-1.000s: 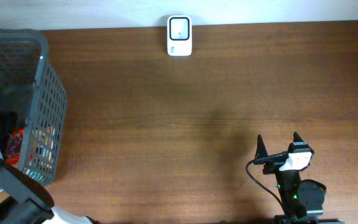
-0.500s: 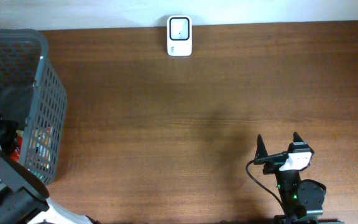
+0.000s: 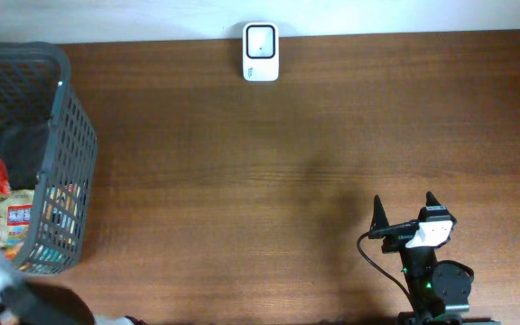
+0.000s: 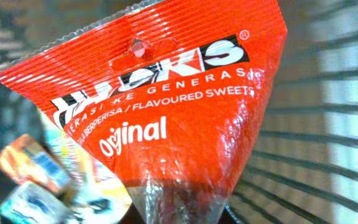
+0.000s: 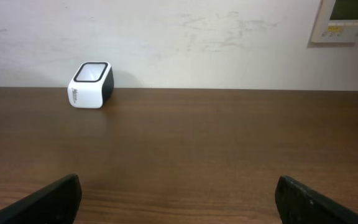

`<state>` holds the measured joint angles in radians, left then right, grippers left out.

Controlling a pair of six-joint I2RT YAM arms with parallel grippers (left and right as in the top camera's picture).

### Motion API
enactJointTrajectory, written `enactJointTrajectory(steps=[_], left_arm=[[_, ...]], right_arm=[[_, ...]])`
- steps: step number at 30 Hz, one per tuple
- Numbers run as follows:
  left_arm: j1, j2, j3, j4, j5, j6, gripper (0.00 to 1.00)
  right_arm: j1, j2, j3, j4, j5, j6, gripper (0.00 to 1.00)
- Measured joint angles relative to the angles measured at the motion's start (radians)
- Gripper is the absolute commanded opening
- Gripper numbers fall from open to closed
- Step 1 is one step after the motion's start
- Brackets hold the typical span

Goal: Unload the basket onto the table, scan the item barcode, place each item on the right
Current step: 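Reach the left gripper into the grey basket and grasp the red candy bag, then lift the red candy bag out and place it on the table center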

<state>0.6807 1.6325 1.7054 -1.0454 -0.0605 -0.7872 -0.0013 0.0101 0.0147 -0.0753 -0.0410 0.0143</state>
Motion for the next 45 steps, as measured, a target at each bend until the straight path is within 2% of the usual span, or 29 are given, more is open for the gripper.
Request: enactJointTrajectory(steps=[5, 9, 15, 16, 19, 24, 30, 35, 36, 37, 39, 40, 42, 45], left_arm=[[-0.041, -0.209, 0.029, 0.052, 0.163, -0.001, 0.00], [-0.193, -0.314, 0.029, 0.141, 0.292, -0.003, 0.00], [-0.593, -0.374, 0.031, 0.227, 0.349, 0.083, 0.00], [-0.706, -0.365, 0.031, 0.216, 0.330, 0.124, 0.00], [-0.928, -0.293, 0.037, 0.153, 0.256, 0.225, 0.00], [-1.145, -0.084, 0.039, 0.050, 0.037, 0.303, 0.00], [-1.205, 0.184, 0.038, 0.036, -0.140, 0.323, 0.00], [-1.204, 0.352, 0.038, 0.019, -0.076, 0.315, 0.00], [-1.206, 0.383, 0.038, 0.014, -0.049, 0.315, 0.02], [-1.208, 0.411, 0.038, 0.008, -0.029, 0.315, 0.15], [-1.215, 0.462, 0.037, -0.014, 0.002, 0.313, 0.42], [-1.218, 0.476, 0.037, -0.024, 0.009, 0.311, 0.64], [-1.224, 0.499, 0.037, -0.045, 0.021, 0.314, 0.77], [-1.228, 0.502, 0.042, -0.064, 0.031, 0.321, 0.80]], right_arm=[[0.000, 0.000, 0.000, 0.000, 0.000, 0.000, 0.98], [0.000, 0.000, 0.000, 0.000, 0.000, 0.000, 0.98], [0.000, 0.000, 0.000, 0.000, 0.000, 0.000, 0.98], [0.000, 0.000, 0.000, 0.000, 0.000, 0.000, 0.98], [0.000, 0.000, 0.000, 0.000, 0.000, 0.000, 0.98], [0.000, 0.000, 0.000, 0.000, 0.000, 0.000, 0.99], [0.000, 0.000, 0.000, 0.000, 0.000, 0.000, 0.98], [0.000, 0.000, 0.000, 0.000, 0.000, 0.000, 0.98], [0.000, 0.000, 0.000, 0.000, 0.000, 0.000, 0.99], [0.000, 0.000, 0.000, 0.000, 0.000, 0.000, 0.98], [0.000, 0.000, 0.000, 0.000, 0.000, 0.000, 0.98], [0.000, 0.000, 0.000, 0.000, 0.000, 0.000, 0.98], [0.000, 0.000, 0.000, 0.000, 0.000, -0.001, 0.99], [0.000, 0.000, 0.000, 0.000, 0.000, 0.000, 0.98]])
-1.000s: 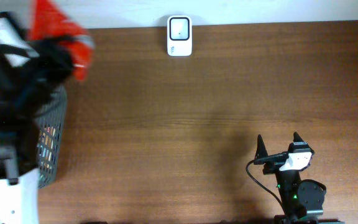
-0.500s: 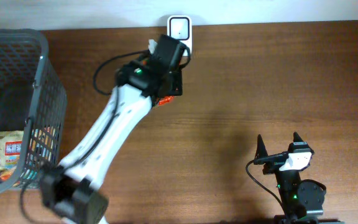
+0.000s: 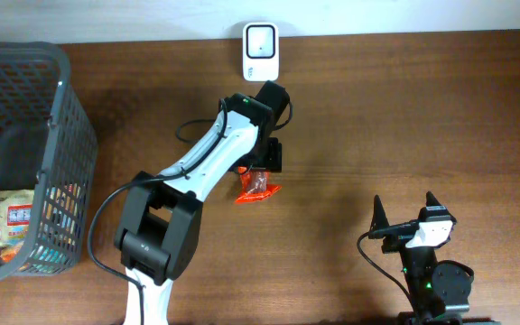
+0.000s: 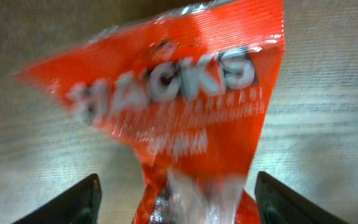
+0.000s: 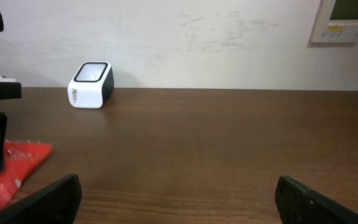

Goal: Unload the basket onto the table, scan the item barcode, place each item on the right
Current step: 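Lift the red candy bag out and place it on the table center, then reach the left gripper back into the basket and grasp the yellow wipes pack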

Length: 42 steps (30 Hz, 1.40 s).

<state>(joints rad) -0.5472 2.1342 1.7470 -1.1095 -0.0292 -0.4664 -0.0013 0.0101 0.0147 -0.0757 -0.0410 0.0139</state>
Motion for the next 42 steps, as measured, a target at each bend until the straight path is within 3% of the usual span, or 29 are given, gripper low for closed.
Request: enactJointTrajectory(steps=[5, 10, 17, 20, 25, 31, 36, 42], left_arm=[[0.026, 0.008, 0.164, -0.203, 0.004, 0.018, 0.75], [0.155, 0.008, 0.615, -0.434, -0.009, 0.037, 0.72], [0.487, -0.003, 1.187, -0.570, -0.035, 0.048, 0.78], [0.673, -0.036, 1.258, -0.571, -0.034, 0.043, 0.73], [0.972, -0.070, 1.208, -0.574, -0.014, 0.028, 0.75], [1.166, -0.117, 0.907, -0.575, -0.003, 0.020, 0.79], [1.234, -0.133, 0.604, -0.528, -0.004, -0.014, 0.79], [1.227, -0.133, 0.255, -0.303, -0.015, -0.048, 0.79]], right_arm=[[0.000, 0.000, 0.000, 0.000, 0.000, 0.000, 0.99], [0.000, 0.000, 0.000, 0.000, 0.000, 0.000, 0.98], [0.000, 0.000, 0.000, 0.000, 0.000, 0.001, 0.98], [0.000, 0.000, 0.000, 0.000, 0.000, 0.000, 0.99], [0.000, 0.000, 0.000, 0.000, 0.000, 0.000, 0.98], [0.000, 0.000, 0.000, 0.000, 0.000, 0.000, 0.98], [0.000, 0.000, 0.000, 0.000, 0.000, 0.000, 0.98], [0.000, 0.000, 0.000, 0.000, 0.000, 0.000, 0.98]])
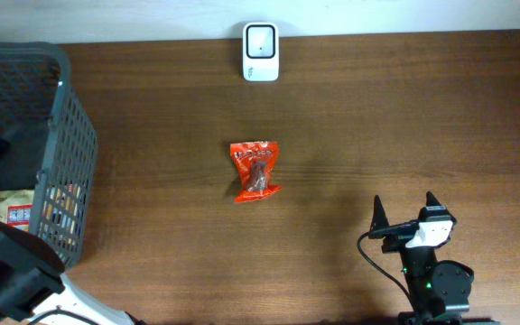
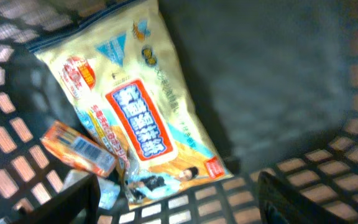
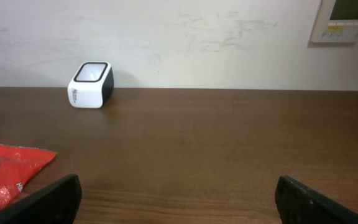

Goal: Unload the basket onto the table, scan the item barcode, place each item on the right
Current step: 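Reach the left gripper back into the basket and grasp the yellow wipes pack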

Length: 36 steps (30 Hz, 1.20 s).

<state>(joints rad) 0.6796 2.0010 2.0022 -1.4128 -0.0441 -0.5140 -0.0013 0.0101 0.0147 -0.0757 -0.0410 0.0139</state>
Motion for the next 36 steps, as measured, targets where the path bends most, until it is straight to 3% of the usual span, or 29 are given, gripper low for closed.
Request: enactJointTrajectory(steps=[8, 13, 17, 18, 19, 28, 33, 36], left_arm=[[-0.045, 0.000, -0.332, 0.261, -0.083, -0.084, 0.82], [-0.050, 0.000, -0.495, 0.433, -0.128, -0.112, 0.71], [-0.052, -0.017, -0.554, 0.491, -0.191, -0.132, 0.50], [-0.052, -0.025, -0.571, 0.507, -0.208, -0.133, 0.38], [-0.052, -0.030, -0.581, 0.516, -0.228, -0.140, 0.01], [-0.054, -0.064, -0.595, 0.513, -0.259, -0.142, 0.00], [-0.049, -0.098, -0.534, 0.442, -0.150, -0.141, 0.00], [-0.049, -0.203, -0.470, 0.437, -0.044, -0.134, 0.00]], right_arm=[[0.000, 0.000, 0.000, 0.000, 0.000, 0.000, 0.98], [0.000, 0.000, 0.000, 0.000, 0.000, 0.000, 0.98], [0.000, 0.000, 0.000, 0.000, 0.000, 0.000, 0.99], [0.000, 0.000, 0.000, 0.000, 0.000, 0.000, 0.98], [0.000, 0.000, 0.000, 0.000, 0.000, 0.000, 0.98], [0.000, 0.000, 0.000, 0.000, 0.000, 0.000, 0.98], [0.000, 0.000, 0.000, 0.000, 0.000, 0.000, 0.98], [0.000, 0.000, 0.000, 0.000, 0.000, 0.000, 0.99]])
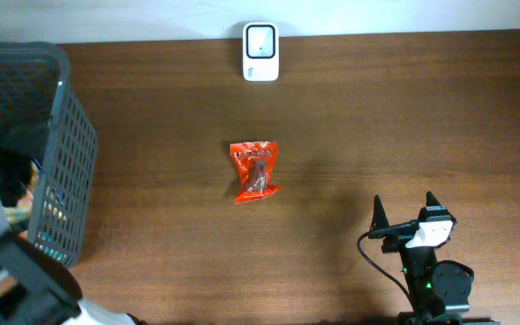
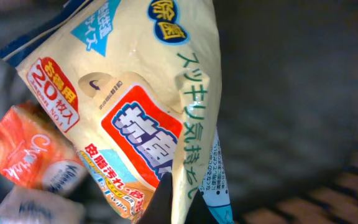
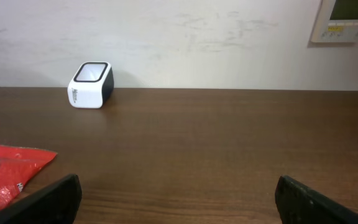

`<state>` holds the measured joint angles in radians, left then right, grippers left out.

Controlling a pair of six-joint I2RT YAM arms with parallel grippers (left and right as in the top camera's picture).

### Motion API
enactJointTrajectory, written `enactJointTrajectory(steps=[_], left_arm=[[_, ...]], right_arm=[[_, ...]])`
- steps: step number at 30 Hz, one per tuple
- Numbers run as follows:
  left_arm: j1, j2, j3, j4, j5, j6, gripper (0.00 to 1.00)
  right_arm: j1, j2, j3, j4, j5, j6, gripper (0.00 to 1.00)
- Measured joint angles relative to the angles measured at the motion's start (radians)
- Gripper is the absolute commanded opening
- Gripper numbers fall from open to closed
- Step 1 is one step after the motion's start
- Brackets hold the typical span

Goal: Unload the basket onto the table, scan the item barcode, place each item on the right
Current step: 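Reach the left gripper back into the basket and grasp the yellow wipes pack, then carry the yellow wipes pack out and drop it beside the red bag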

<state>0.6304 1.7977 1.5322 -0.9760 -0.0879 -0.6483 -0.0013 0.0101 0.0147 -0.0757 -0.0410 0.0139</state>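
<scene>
In the left wrist view a pale yellow wipes pack (image 2: 160, 112) with Japanese print fills the frame. My left gripper (image 2: 178, 198) is shut on its lower edge, inside the grey basket (image 1: 61, 135). A red sweets packet (image 1: 255, 171) lies flat on the table's middle and also shows as the red packet (image 3: 8, 171). The white scanner (image 1: 260, 52) stands at the far edge, facing up. My right gripper (image 3: 179, 199) rests open near the front right, holding nothing.
An orange tissue packet (image 2: 27, 155) and other small packs lie in the basket beside the yellow pack. The basket's mesh wall is close on the right. The wall (image 3: 179, 37) rises behind the scanner.
My left gripper was open above the yellow wipes pack in the basket. Now it sits lower and is shut on the pack's edge. The red packet and right arm have not moved.
First my left gripper held the red sweets packet inside the basket. Then it stood open over that packet on the table in front of the scanner. It was then back over the basket, open above the yellow pack, and now grips it.
</scene>
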Motion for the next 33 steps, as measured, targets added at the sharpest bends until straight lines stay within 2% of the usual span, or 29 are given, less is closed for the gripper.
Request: enactJointTrajectory(steps=[6, 10, 13, 16, 24, 28, 33], left_arm=[[0.000, -0.350, 0.160, 0.050, 0.161, 0.000, 0.00], [-0.021, -0.555, 0.188, 0.098, 0.249, 0.000, 0.00], [-0.097, -0.671, 0.188, 0.103, 0.309, 0.001, 0.00], [-0.231, -0.727, 0.188, 0.103, 0.344, 0.035, 0.00], [-0.638, -0.668, 0.188, -0.023, 0.404, 0.233, 0.00], [-0.813, -0.535, 0.177, -0.168, 0.309, 0.275, 0.00], [-0.945, -0.327, 0.151, -0.276, 0.196, 0.286, 0.00]], right_arm=[[0.000, 0.000, 0.000, 0.000, 0.000, 0.000, 0.99], [0.000, 0.000, 0.000, 0.000, 0.000, 0.000, 0.99], [0.000, 0.000, 0.000, 0.000, 0.000, 0.000, 0.98], [0.000, 0.000, 0.000, 0.000, 0.000, 0.001, 0.98], [0.000, 0.000, 0.000, 0.000, 0.000, 0.000, 0.98], [0.000, 0.000, 0.000, 0.000, 0.000, 0.000, 0.99], [0.000, 0.000, 0.000, 0.000, 0.000, 0.000, 0.98]])
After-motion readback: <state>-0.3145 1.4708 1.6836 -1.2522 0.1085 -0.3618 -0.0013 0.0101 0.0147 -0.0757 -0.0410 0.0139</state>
